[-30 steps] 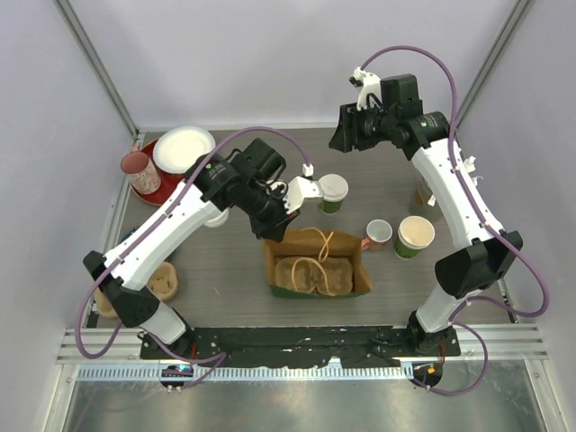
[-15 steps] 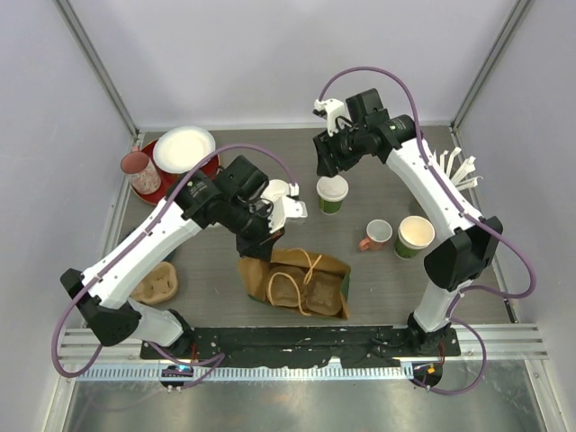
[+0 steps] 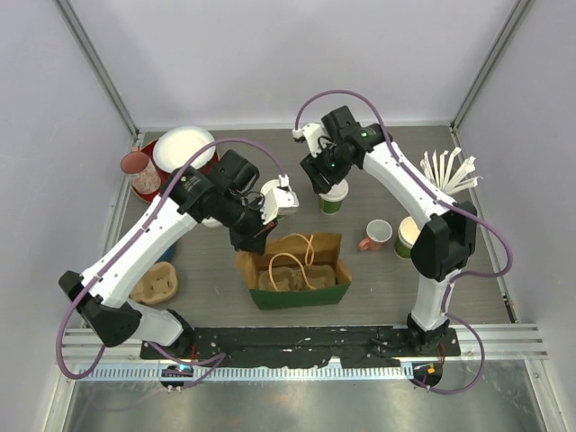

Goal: Pack the takeout coffee

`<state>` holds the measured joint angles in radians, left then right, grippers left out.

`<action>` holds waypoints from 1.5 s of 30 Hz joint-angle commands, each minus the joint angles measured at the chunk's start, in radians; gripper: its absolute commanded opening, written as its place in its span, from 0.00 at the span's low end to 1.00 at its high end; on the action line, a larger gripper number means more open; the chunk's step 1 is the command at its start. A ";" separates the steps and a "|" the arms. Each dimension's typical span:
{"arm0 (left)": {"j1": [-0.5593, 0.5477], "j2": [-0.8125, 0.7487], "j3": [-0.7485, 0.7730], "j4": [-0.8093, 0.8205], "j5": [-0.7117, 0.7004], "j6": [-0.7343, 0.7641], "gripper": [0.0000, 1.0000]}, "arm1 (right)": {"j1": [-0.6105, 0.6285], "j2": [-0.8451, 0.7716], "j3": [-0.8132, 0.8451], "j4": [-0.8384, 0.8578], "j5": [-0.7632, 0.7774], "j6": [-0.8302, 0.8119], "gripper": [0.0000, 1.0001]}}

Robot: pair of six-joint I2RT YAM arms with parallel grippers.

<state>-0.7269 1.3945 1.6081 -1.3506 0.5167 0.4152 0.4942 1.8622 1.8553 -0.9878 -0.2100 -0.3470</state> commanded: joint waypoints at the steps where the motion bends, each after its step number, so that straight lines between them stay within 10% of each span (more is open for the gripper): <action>1: 0.001 -0.025 0.044 -0.314 -0.020 -0.073 0.00 | 0.014 0.006 -0.025 0.057 0.040 -0.079 0.58; 15: -0.014 0.040 0.001 -0.314 0.011 -0.018 0.00 | 0.014 0.023 -0.077 0.071 0.078 -0.236 0.65; 45: -0.012 0.064 0.022 -0.312 -0.040 0.022 0.00 | 0.007 0.057 -0.154 0.118 0.050 -0.353 0.31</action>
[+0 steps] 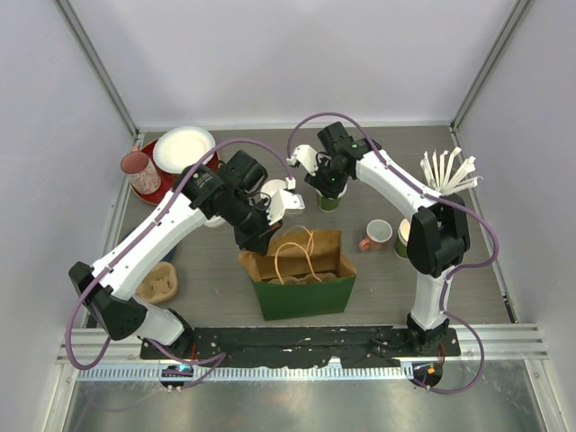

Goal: Pack the takeout coffee

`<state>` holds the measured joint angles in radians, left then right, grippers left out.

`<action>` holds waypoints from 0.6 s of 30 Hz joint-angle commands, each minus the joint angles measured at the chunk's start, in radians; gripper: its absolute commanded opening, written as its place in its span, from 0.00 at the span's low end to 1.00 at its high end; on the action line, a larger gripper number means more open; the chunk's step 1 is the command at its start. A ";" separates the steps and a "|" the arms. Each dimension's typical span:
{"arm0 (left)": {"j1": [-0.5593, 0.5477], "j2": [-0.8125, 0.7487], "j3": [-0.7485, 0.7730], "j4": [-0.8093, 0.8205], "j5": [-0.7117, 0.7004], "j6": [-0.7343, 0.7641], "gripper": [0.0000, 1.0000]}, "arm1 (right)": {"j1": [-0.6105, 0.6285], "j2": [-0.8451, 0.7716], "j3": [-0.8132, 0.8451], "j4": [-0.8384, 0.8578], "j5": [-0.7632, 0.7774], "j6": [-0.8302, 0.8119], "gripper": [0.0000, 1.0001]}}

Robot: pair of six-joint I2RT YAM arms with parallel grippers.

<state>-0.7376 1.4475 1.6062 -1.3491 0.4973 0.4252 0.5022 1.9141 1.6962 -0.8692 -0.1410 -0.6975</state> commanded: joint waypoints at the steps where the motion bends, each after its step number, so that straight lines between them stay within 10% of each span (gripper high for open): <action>1: -0.003 0.014 0.027 -0.315 -0.022 0.011 0.00 | -0.002 -0.001 0.000 -0.004 -0.020 0.000 0.29; 11: -0.003 0.030 0.057 -0.315 -0.040 0.017 0.00 | -0.001 -0.044 -0.006 -0.013 -0.017 0.027 0.02; 18: -0.003 0.030 0.058 -0.315 -0.046 0.015 0.00 | -0.004 -0.061 -0.009 -0.014 -0.011 0.049 0.01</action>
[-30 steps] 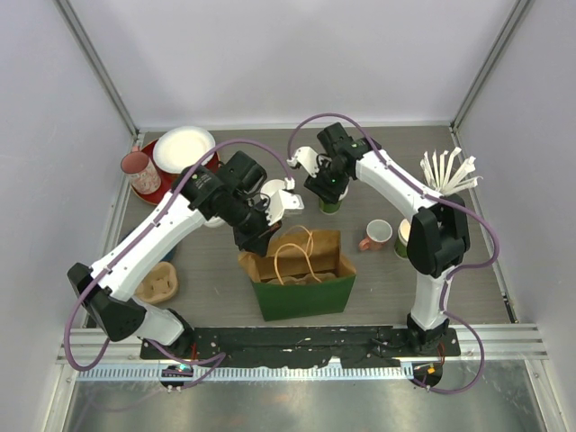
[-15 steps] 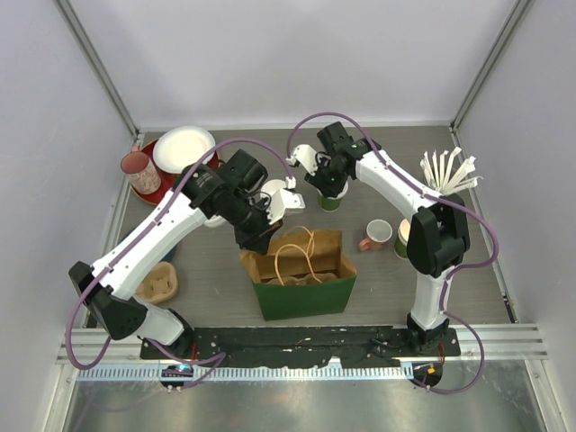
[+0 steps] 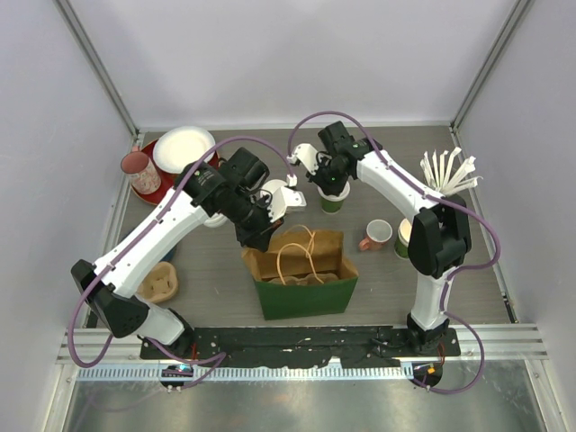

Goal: Pack the takeout coffee

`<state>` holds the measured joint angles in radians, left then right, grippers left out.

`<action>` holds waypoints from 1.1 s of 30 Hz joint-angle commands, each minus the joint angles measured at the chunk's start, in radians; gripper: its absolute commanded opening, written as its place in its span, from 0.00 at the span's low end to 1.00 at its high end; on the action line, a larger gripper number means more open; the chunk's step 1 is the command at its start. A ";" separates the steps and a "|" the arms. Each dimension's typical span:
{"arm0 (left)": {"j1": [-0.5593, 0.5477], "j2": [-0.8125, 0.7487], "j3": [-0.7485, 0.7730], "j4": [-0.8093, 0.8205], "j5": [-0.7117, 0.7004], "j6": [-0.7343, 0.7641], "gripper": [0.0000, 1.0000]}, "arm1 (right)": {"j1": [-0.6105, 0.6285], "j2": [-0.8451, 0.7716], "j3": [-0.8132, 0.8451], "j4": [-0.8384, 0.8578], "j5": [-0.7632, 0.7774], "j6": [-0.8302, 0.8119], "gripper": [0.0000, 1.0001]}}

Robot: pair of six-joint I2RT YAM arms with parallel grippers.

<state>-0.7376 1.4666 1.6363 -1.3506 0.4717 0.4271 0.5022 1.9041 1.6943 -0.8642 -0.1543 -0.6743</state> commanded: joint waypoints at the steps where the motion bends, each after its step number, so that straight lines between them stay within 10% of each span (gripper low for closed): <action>1: -0.002 0.011 0.028 -0.314 -0.022 0.013 0.00 | -0.007 -0.051 0.001 -0.018 0.001 0.034 0.01; 33: -0.002 0.081 0.086 -0.309 -0.097 0.012 0.00 | -0.044 -0.112 0.234 -0.110 -0.002 0.163 0.01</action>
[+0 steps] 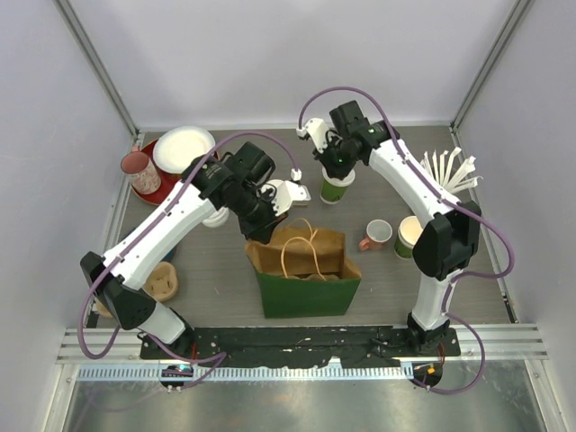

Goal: Pack the takeout coffee

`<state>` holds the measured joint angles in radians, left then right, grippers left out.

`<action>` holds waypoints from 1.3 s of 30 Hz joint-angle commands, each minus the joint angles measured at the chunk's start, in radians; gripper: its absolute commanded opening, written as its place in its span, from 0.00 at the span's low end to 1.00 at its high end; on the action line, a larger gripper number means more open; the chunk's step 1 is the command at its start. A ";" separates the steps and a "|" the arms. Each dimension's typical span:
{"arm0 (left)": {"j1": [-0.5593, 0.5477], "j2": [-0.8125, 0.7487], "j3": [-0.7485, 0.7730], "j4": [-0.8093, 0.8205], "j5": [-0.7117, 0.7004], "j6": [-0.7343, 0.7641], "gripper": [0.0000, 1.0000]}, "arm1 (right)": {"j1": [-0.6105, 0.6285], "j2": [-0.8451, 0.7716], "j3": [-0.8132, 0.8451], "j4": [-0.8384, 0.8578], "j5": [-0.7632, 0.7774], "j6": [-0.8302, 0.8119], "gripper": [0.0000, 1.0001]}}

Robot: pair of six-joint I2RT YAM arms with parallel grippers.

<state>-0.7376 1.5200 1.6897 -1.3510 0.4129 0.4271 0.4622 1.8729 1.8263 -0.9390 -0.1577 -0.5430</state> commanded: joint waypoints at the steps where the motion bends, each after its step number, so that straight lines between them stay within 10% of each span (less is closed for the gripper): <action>1: -0.002 0.031 0.042 -0.310 -0.040 0.016 0.00 | -0.002 -0.095 0.114 -0.059 0.000 0.034 0.01; 19: 0.049 0.124 0.252 -0.310 -0.111 -0.030 0.00 | 0.091 -0.250 0.514 -0.360 -0.005 0.169 0.01; 39: 0.050 0.221 0.338 -0.312 -0.148 -0.079 0.00 | 0.162 -0.505 0.380 -0.353 -0.175 0.284 0.01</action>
<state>-0.6914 1.7309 1.9850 -1.3521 0.2684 0.3695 0.6071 1.3815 2.2539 -1.3354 -0.2592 -0.2810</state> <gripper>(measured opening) 0.010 0.037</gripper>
